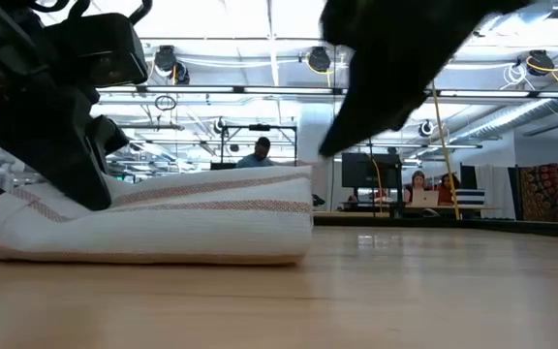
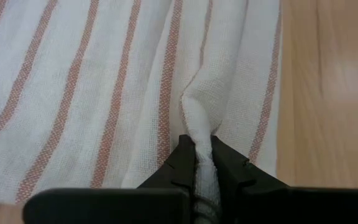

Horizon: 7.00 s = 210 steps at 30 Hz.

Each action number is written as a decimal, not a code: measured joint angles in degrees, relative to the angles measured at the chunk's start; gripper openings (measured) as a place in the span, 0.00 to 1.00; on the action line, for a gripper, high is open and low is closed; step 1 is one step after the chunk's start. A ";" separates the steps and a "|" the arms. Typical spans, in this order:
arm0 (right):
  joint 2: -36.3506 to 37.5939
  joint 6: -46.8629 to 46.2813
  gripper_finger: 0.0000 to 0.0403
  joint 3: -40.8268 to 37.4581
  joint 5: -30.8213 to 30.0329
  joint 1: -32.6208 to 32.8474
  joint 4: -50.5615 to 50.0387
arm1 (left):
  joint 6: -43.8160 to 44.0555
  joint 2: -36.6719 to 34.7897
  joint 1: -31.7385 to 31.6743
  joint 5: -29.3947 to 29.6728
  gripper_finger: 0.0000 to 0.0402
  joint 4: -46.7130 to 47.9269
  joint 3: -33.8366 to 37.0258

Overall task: Roll towel
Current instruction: Roll the white towel

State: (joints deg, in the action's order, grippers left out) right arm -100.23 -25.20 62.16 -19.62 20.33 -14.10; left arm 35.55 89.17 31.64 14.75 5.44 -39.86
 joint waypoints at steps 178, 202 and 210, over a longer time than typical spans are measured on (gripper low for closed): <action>-18.18 -10.19 0.02 -7.10 7.82 2.93 45.41 | -8.65 10.07 23.57 28.95 0.68 -10.40 1.18; -9.31 4.55 0.30 -7.21 -0.30 4.43 32.90 | 4.45 15.63 21.97 26.39 0.68 -11.12 1.14; -5.10 17.97 0.56 -7.18 -1.21 10.77 33.83 | 5.76 15.67 21.97 26.31 0.68 -11.10 1.16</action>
State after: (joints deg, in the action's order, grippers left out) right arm -105.33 -7.23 54.98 -20.82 31.10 19.73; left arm 41.31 104.84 53.60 41.06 -5.66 -38.70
